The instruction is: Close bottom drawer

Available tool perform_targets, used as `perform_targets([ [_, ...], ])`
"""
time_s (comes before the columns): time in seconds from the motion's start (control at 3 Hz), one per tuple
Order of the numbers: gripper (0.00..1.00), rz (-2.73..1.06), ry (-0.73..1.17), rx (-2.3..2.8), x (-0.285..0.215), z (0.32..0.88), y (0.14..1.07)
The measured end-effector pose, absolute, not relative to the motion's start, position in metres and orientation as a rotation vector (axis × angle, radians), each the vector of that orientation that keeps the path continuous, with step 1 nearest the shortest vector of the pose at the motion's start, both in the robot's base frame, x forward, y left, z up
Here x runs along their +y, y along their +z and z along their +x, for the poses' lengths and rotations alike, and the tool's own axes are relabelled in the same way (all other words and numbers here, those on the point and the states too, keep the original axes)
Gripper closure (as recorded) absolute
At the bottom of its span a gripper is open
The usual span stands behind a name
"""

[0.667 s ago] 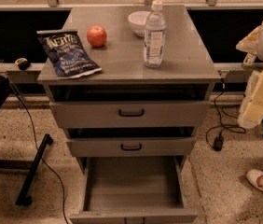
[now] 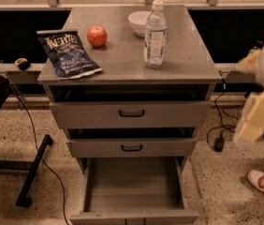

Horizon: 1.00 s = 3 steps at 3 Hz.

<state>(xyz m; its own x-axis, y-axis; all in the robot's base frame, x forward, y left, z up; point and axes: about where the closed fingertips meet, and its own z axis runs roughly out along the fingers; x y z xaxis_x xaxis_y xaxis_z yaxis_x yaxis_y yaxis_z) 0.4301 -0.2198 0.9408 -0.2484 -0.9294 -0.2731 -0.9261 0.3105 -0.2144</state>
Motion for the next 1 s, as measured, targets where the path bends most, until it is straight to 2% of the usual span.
perform_targets([
  [0.33, 0.00, -1.542, 0.164, 2.221, -0.226, 0.403, 0.874],
  [0.67, 0.00, -1.424, 0.178, 2.264, -0.246, 0.385, 0.848],
  [1.0, 0.00, -1.412, 0.259, 2.249, -0.250, 0.391, 0.813],
])
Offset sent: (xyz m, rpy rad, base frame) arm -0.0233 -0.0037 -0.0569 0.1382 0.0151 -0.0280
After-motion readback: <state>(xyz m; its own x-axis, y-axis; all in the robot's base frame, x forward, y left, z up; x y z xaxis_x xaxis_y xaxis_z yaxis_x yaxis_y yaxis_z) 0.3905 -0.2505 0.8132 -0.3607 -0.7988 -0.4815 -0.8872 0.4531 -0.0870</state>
